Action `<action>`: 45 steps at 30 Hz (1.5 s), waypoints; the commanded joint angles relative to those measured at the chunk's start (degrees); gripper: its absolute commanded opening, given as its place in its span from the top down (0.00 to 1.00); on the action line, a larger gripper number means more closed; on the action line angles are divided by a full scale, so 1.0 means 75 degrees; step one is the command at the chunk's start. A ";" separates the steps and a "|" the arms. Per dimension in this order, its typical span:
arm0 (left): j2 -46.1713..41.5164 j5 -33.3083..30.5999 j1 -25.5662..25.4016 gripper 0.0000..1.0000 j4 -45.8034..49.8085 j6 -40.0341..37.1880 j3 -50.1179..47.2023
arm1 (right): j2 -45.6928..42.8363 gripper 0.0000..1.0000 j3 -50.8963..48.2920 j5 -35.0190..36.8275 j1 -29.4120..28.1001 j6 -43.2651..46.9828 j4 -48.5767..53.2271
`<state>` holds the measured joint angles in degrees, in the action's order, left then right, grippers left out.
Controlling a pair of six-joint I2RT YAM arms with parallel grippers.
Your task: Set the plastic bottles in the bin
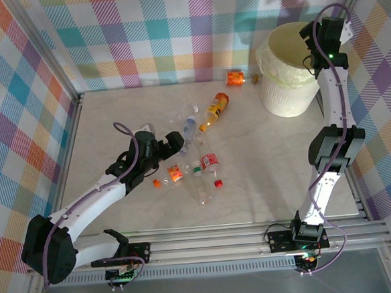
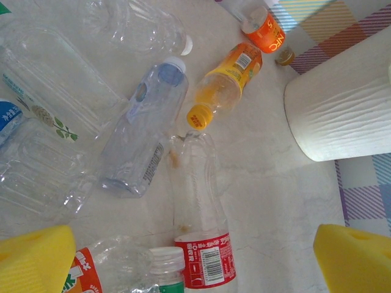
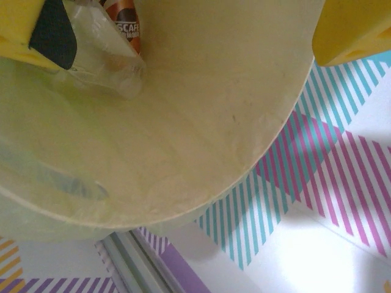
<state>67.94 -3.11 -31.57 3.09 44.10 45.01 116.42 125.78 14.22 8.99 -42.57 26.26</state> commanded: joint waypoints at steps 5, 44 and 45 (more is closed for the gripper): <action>-0.0027 -0.0383 0.0073 0.00 0.0361 0.0160 -0.0005 | -0.0592 0.00 -0.0048 -0.0759 -0.0208 0.0994 0.0156; -0.0921 -0.0136 0.0051 0.00 0.4030 0.0578 -0.0960 | -0.6052 0.00 -0.8659 -0.3295 -0.1967 0.0927 -0.2496; -0.0813 0.0008 0.0029 0.00 0.3956 0.0549 -0.1008 | -0.6145 0.00 -0.8773 -0.3180 -0.1973 0.0974 -0.2583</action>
<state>60.71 -7.29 -31.57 33.98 49.15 38.87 73.34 61.21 -12.58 -5.87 -34.57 11.64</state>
